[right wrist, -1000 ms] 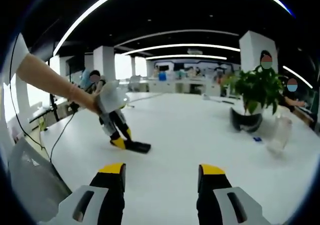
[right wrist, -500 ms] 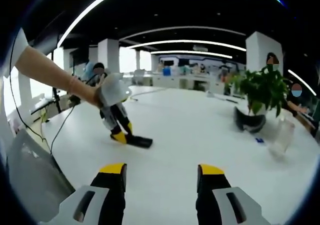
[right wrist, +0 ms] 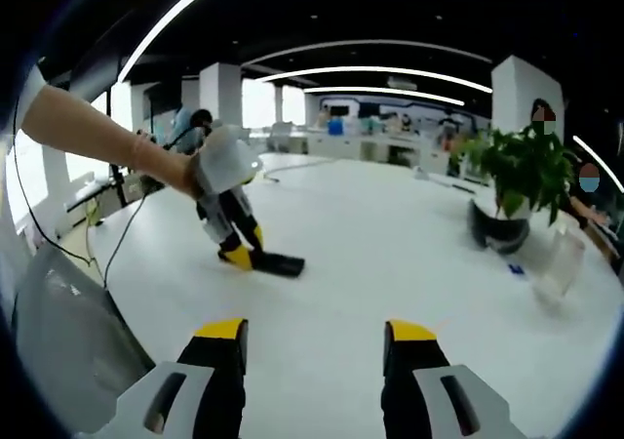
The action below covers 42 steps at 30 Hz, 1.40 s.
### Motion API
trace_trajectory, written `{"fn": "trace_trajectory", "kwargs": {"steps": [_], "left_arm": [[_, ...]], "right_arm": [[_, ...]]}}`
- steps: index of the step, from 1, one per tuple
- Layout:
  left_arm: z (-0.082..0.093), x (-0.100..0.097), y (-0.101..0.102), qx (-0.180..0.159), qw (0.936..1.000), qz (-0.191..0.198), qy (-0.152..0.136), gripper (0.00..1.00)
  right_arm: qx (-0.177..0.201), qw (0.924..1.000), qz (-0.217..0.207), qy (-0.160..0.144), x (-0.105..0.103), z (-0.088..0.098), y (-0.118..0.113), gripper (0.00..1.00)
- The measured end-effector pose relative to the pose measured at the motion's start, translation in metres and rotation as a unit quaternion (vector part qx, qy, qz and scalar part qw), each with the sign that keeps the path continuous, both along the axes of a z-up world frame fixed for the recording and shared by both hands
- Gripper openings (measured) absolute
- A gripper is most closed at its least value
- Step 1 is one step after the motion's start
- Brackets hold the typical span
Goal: Press the specified remote control buttons in sequence, fully releasing each button before pressing the next.
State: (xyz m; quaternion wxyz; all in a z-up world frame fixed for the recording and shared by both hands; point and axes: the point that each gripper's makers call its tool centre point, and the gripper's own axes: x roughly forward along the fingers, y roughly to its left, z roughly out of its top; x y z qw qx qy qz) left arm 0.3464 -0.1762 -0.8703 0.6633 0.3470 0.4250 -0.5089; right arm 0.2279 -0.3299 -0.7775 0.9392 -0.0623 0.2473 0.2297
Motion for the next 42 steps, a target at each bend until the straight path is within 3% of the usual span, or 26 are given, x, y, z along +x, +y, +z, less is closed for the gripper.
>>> {"fn": "trace_trajectory", "kwargs": {"steps": [12,24,42], "left_arm": [[0.0,-0.015,0.001,-0.007,0.9999,0.009,-0.003,0.23],[0.0,-0.031,0.001,-0.012,0.9999,0.01,-0.004,0.23],[0.0,-0.052,0.003,-0.026,0.9997,0.002,-0.005,0.23]], "right_arm": [[-0.006,1.0,-0.003,0.007,-0.001,-0.003,-0.002,0.54],[-0.004,0.9999,-0.007,-0.015,0.001,0.006,-0.003,0.53],[-0.001,0.9998,-0.009,-0.02,0.001,0.007,-0.004,0.51]]}}
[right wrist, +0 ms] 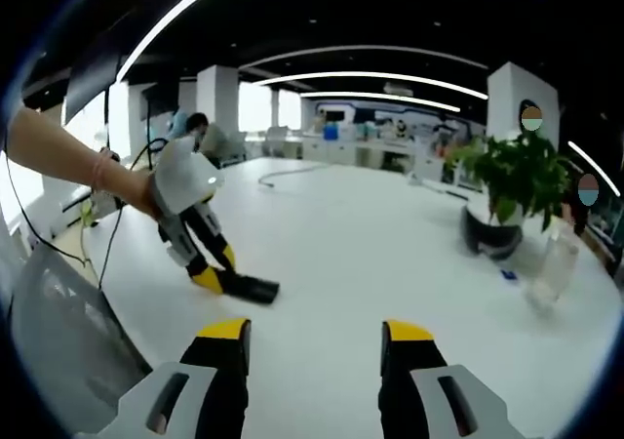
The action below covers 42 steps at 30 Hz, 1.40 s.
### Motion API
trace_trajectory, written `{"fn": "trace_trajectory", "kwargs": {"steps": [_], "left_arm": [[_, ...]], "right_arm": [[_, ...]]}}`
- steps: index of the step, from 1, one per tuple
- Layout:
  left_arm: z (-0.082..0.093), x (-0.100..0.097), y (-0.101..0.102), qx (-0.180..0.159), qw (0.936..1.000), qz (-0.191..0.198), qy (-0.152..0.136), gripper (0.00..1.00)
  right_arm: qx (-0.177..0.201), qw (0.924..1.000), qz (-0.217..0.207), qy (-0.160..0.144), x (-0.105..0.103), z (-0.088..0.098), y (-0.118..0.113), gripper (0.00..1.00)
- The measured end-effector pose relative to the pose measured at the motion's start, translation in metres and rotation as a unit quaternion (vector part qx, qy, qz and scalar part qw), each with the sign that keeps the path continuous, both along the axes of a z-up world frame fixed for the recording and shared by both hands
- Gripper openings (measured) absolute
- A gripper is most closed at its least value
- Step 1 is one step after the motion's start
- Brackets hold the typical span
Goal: Press the specified remote control buttons in sequence, fully releasing each button before pressing the next.
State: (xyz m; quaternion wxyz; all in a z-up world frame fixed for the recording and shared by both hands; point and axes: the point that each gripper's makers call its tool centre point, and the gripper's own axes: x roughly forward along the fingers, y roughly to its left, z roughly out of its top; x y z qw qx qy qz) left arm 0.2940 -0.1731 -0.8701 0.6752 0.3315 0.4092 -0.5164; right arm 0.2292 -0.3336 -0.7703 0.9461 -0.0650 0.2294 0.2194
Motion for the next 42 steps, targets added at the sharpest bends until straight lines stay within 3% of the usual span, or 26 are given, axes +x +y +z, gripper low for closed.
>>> {"fn": "trace_trajectory", "kwargs": {"steps": [6,8,9,13,15,17,20,24,28,42], "left_arm": [[0.0,-0.007,0.0,-0.003,1.0,-0.007,0.001,0.23],[0.0,-0.015,0.0,-0.005,0.9995,-0.031,0.007,0.24],[0.0,-0.016,-0.001,-0.011,0.9988,-0.048,0.003,0.24],[0.001,-0.023,0.003,-0.041,0.9979,-0.047,0.017,0.32],[0.001,-0.022,0.005,-0.038,0.9974,-0.061,-0.006,0.32],[0.0,-0.025,0.008,-0.048,0.9982,-0.035,0.006,0.32],[0.0,-0.024,0.015,-0.054,0.998,-0.032,0.004,0.33],[0.001,-0.026,0.021,-0.055,0.998,-0.031,0.001,0.24],[0.002,-0.032,0.021,-0.042,0.9974,-0.059,-0.003,0.24],[0.002,-0.043,0.019,-0.032,0.9957,-0.087,0.001,0.24]], "right_arm": [[-0.003,1.0,0.005,0.001,0.0,-0.001,0.002,0.51],[-0.004,1.0,0.005,0.002,-0.001,-0.001,0.002,0.5],[-0.003,1.0,0.005,0.002,-0.001,-0.001,0.002,0.5],[-0.003,1.0,0.002,0.001,0.0,-0.001,0.001,0.5],[-0.002,1.0,0.001,0.002,0.0,-0.001,0.001,0.5],[-0.001,1.0,0.001,0.001,0.0,0.0,0.001,0.5],[-0.002,1.0,0.003,0.003,0.0,-0.001,0.001,0.5],[-0.003,1.0,0.007,0.004,-0.001,-0.001,0.002,0.5],[-0.001,1.0,0.006,0.004,-0.001,-0.001,0.002,0.49],[-0.004,0.9999,0.013,0.006,-0.002,-0.001,0.005,0.49]]}}
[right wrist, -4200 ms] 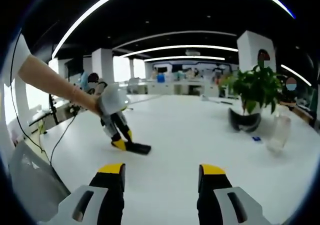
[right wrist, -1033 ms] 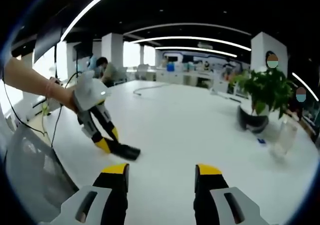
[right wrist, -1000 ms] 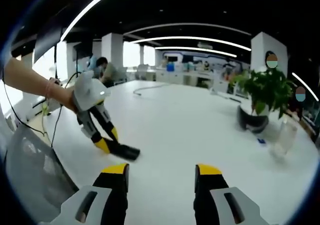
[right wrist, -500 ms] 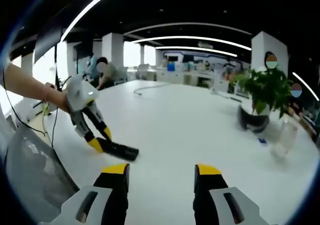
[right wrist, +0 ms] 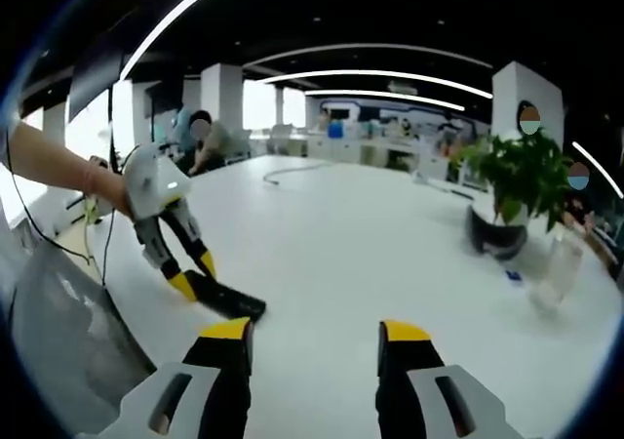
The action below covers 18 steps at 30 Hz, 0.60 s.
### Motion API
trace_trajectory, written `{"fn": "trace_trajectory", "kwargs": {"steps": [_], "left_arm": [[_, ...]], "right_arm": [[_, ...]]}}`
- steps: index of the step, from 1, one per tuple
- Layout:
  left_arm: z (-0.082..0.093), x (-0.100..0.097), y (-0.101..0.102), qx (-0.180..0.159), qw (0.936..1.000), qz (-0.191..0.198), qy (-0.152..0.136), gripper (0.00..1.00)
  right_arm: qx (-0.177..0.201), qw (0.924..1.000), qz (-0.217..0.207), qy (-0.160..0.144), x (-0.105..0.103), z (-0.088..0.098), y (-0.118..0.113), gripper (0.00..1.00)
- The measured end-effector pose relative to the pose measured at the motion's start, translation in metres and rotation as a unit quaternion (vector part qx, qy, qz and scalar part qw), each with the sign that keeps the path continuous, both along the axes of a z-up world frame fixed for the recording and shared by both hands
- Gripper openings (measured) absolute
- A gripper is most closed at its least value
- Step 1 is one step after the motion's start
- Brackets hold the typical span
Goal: Press the specified remote control buttons in sequence, fully releasing each button before pressing the next.
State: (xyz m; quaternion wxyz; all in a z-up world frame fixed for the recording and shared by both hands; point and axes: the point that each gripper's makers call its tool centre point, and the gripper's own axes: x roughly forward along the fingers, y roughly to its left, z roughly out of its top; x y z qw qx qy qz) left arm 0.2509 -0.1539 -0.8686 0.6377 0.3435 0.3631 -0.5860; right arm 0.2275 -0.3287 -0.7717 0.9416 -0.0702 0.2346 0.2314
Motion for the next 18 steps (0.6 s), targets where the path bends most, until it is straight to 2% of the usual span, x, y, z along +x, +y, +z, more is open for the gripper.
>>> {"fn": "trace_trajectory", "kwargs": {"steps": [12,18], "left_arm": [[-0.001,-0.016,-0.005,0.016,0.9996,-0.023,-0.002,0.23],[-0.001,-0.02,-0.005,0.021,0.9996,-0.02,-0.002,0.23]], "right_arm": [[-0.004,1.0,0.008,0.003,-0.001,-0.001,0.002,0.47],[-0.005,0.9999,0.011,0.003,-0.002,-0.001,0.003,0.47]]}}
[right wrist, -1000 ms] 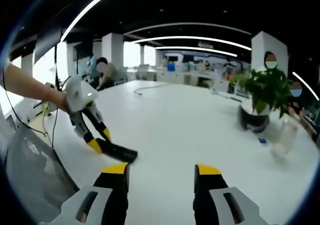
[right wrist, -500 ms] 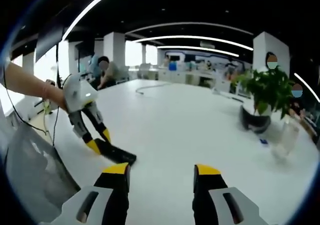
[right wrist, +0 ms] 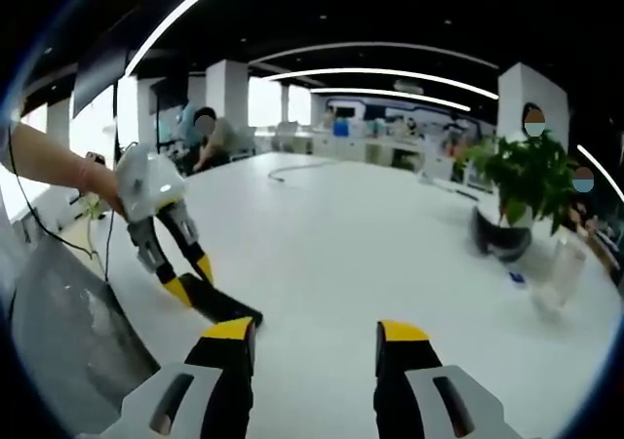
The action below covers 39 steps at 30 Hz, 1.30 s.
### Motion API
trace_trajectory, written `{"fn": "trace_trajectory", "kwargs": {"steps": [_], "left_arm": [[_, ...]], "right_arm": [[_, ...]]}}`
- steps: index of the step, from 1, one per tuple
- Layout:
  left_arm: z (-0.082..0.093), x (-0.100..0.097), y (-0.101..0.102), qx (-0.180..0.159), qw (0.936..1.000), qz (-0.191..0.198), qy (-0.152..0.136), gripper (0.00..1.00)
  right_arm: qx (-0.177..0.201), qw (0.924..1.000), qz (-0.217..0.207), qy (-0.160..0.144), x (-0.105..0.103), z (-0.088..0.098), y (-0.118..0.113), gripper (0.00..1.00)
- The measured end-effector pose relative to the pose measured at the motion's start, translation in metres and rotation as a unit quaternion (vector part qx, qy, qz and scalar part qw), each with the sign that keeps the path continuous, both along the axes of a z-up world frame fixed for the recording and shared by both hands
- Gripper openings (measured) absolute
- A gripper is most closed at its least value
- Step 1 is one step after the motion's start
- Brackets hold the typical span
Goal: Press the specified remote control buttons in sequence, fully releasing each button before pressing the next.
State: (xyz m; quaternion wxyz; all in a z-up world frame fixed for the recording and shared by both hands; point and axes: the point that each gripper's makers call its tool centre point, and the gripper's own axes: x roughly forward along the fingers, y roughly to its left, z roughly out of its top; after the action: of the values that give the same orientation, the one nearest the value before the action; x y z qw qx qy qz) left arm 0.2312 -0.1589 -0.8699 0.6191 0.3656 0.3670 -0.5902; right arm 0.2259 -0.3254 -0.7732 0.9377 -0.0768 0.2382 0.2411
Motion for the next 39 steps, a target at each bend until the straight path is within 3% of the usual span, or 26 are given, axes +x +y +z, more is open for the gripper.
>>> {"fn": "trace_trajectory", "kwargs": {"steps": [20,39], "left_arm": [[-0.001,-0.015,-0.004,0.024,0.9997,-0.003,-0.001,0.23],[0.0,-0.037,-0.006,0.017,0.9999,-0.002,0.0,0.23]], "right_arm": [[-0.007,0.9999,-0.001,0.011,-0.001,-0.004,-0.001,0.42],[-0.014,0.9997,0.006,0.016,-0.003,-0.007,0.0,0.41]]}}
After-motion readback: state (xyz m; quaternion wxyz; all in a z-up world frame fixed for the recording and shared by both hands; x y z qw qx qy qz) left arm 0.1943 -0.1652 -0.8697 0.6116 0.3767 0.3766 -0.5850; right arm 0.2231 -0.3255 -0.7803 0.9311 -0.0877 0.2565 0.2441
